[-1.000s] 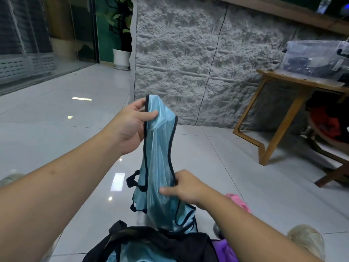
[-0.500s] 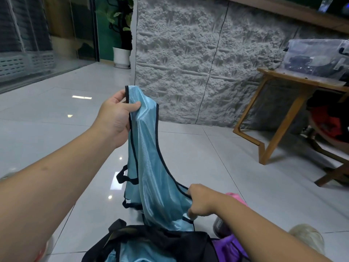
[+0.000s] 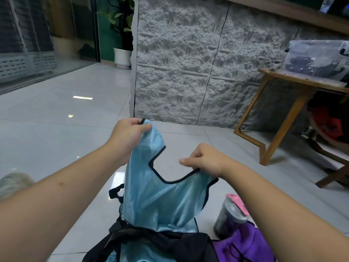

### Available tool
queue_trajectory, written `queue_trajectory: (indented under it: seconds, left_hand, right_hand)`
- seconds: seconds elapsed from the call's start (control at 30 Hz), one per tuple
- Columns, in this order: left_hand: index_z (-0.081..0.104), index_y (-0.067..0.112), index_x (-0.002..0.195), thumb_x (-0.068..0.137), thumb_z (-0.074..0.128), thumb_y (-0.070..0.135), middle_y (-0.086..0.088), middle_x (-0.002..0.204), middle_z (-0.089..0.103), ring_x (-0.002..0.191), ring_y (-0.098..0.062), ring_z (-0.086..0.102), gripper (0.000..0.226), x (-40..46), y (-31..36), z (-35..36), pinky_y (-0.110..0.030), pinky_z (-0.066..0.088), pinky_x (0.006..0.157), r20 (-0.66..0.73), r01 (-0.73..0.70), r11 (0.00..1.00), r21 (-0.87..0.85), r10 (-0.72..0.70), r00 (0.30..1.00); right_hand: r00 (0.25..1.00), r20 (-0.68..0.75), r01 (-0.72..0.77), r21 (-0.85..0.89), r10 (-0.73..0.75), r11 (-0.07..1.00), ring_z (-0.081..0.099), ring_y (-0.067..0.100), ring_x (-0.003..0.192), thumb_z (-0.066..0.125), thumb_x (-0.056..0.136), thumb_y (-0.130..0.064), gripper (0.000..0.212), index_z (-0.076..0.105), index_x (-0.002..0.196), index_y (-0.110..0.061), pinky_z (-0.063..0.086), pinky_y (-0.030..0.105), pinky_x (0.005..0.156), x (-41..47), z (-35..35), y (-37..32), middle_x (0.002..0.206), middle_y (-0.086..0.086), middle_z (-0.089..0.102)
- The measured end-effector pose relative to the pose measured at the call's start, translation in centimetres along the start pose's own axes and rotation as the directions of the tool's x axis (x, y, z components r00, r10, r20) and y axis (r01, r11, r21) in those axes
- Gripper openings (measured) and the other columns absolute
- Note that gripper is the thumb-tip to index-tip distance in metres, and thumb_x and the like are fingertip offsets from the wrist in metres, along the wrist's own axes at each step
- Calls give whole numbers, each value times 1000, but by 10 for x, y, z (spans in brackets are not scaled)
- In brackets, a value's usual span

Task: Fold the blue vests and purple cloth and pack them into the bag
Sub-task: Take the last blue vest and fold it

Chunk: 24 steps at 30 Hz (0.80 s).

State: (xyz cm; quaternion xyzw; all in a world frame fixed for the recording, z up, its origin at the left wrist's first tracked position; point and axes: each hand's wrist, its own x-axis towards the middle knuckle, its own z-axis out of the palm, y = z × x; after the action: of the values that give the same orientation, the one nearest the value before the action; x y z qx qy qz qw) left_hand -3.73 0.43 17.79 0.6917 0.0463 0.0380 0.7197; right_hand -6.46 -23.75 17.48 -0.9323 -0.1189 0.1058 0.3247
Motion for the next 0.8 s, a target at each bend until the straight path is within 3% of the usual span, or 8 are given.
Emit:
queue_trajectory:
  seconds: [0.1,0.2,0.27,0.37,0.43,0.57,0.7,0.8]
  left_hand:
    - [76,1,84,83,79,9,-4,90,70,86,-23,65,9,-7,-7,10,-36,47,88,30,-41,998,49,40,999]
    - [78,2,88,82,80,5,-5,120,70,104,-16,65,7,-19,-12,22,-36,46,100,190,-69,997,29,63,980]
    - [74,3,97,77,82,10,-19,116,73,100,-24,68,22,-28,-16,26,-42,50,99,405,-85,996,-28,89,910]
    - [64,9,113,67,88,10,-13,108,74,101,-26,71,52,-38,-24,32,-39,58,92,593,-129,991,23,91,800]
    - [62,14,117,67,91,3,-7,110,73,103,-22,72,59,-43,-28,39,-37,60,91,566,-177,980,93,94,819]
    - [61,7,104,76,76,-13,-4,87,69,81,-22,66,38,-41,-32,45,-39,56,76,416,-157,985,72,113,902]
    - [65,3,106,85,69,-13,-24,95,72,82,-34,70,26,-36,-26,38,-46,60,77,281,47,990,-130,-8,960]
    - [68,4,106,87,69,-9,-26,104,73,90,-41,74,24,-27,-24,32,-60,60,87,143,34,987,-160,-11,990]
  right_hand:
    - [995,-54,90,-5,-90,996,24,20,54,60,80,-47,52,31,46,-21,22,33,56,-2,-8,-19,52,0,28]
    - [980,-97,182,99,-173,978,27,21,57,55,79,-37,44,35,43,-21,25,33,58,-3,-8,-36,53,7,31]
    - [971,-102,229,167,-215,959,25,23,59,54,75,-30,38,36,44,-19,24,35,57,-3,-6,-45,54,8,30]
    - [959,-103,280,237,-262,930,31,23,56,53,72,-23,31,47,44,-11,28,39,59,1,-3,-51,49,9,39]
    - [958,-106,286,276,-267,917,37,23,55,56,71,-22,28,53,46,-10,32,36,59,1,-2,-52,51,10,47]
    - [956,-144,293,396,-256,870,48,22,64,65,74,-17,20,61,55,-15,41,32,65,1,2,-49,61,10,56]
    - [890,-456,250,459,-16,853,56,16,69,74,87,-19,20,67,69,-17,47,34,72,9,5,-33,71,1,63]
    - [886,-442,116,504,140,856,49,19,57,76,91,-39,42,69,64,-9,43,33,62,3,11,-21,62,6,61]
